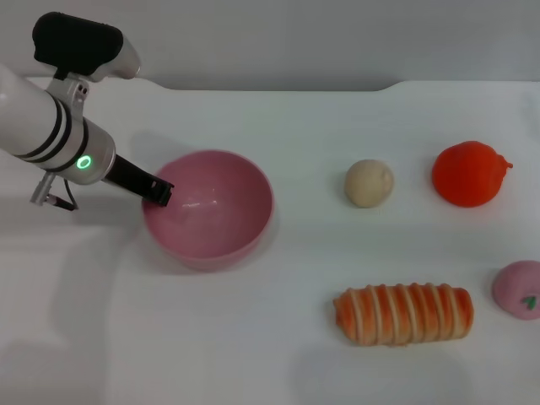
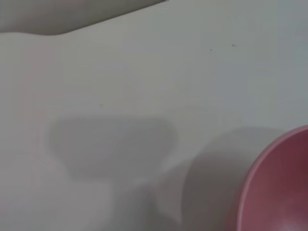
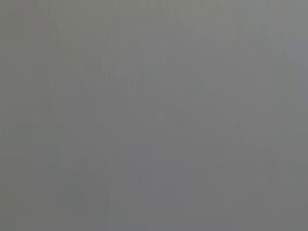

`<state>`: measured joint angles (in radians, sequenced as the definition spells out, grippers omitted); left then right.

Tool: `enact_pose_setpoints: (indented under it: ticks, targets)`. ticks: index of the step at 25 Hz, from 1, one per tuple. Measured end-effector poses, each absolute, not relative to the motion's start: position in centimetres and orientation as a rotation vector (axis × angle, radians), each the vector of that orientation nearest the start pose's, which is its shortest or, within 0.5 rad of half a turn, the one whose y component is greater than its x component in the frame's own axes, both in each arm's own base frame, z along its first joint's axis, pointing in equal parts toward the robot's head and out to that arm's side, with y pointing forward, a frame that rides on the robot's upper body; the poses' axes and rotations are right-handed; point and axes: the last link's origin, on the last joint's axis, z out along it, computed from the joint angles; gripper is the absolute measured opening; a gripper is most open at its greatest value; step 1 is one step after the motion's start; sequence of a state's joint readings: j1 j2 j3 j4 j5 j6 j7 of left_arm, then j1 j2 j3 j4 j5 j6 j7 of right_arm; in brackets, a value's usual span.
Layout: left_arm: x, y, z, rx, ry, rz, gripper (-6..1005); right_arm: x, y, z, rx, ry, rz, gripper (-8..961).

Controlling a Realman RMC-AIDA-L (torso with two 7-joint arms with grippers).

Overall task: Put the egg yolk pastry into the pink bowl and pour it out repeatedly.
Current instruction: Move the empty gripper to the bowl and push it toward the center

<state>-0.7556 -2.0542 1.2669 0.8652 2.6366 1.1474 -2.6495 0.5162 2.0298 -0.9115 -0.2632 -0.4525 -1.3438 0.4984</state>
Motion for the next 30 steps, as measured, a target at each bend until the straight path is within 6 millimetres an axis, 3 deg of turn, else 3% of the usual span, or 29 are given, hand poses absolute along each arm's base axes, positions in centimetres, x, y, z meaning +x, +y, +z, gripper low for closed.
enact_pose_setpoints:
  ticks: [6,10,14,18,23,26,30]
  targets:
    - [-22.6,41.6,-1.0,-2.292,-1.186,0.297,73,28.6,37.7,9.5,-1.432,0.328,1.118,635]
    - [-22.4,41.9,-0.1,-2.285,-1.198,0.266,35,27.7,37.6,10.7,-1.452,0.368,1.256,636]
    - [-21.2,42.0,0.6,-2.314,-1.164,0.261,36,25.5,37.4,12.5,-1.561,0.355,1.397,637]
    - [-20.6,42.1,0.9,-2.321,-1.148,0.253,36,21.9,37.5,13.5,-1.818,0.277,1.405,636]
    - [-19.5,42.8,2.1,-2.317,-1.112,0.185,36,16.8,38.7,13.3,-2.313,0.272,1.127,635]
    - [-19.0,43.0,2.5,-2.325,-1.107,0.139,37,15.1,39.9,12.3,-2.586,0.394,0.809,635]
    - [-18.8,43.2,2.8,-2.328,-1.109,0.121,37,14.7,41.8,10.7,-2.734,0.578,0.357,636]
